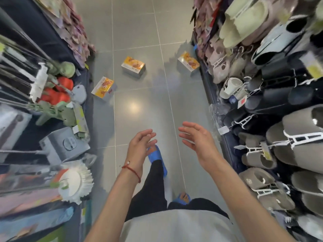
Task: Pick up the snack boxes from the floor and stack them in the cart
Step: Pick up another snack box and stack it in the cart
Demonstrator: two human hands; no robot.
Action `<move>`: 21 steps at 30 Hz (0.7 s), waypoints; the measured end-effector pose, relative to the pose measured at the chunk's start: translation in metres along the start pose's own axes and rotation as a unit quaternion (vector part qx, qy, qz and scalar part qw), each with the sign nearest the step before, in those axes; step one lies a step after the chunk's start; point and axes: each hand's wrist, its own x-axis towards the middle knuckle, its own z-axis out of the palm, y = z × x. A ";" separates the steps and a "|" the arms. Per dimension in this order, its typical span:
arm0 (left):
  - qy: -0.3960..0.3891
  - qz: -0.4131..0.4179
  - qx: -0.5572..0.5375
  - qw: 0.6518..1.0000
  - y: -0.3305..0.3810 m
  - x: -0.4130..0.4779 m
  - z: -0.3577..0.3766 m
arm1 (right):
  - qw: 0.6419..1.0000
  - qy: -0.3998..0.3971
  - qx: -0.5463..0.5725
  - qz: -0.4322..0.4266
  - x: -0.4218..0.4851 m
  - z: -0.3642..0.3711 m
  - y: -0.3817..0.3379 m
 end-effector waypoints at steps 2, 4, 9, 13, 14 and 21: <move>0.003 0.002 -0.002 1.000 0.025 0.037 -0.006 | 1.000 -0.001 -0.003 0.001 0.035 0.022 -0.020; 0.008 0.003 0.000 1.000 0.056 0.073 -0.012 | 1.000 -0.001 -0.001 -0.001 0.068 0.046 -0.042; 0.016 0.009 0.000 1.000 0.132 0.141 -0.027 | 1.000 -0.005 -0.008 0.013 0.129 0.102 -0.092; 0.029 -0.003 -0.007 1.000 0.182 0.196 -0.036 | 1.000 -0.002 -0.012 0.024 0.179 0.139 -0.125; 0.029 -0.005 -0.009 1.000 0.192 0.209 -0.037 | 1.000 -0.004 -0.012 0.026 0.193 0.147 -0.132; 0.049 -0.021 -0.004 0.999 0.266 0.315 -0.036 | 0.999 -0.011 -0.013 0.048 0.300 0.200 -0.199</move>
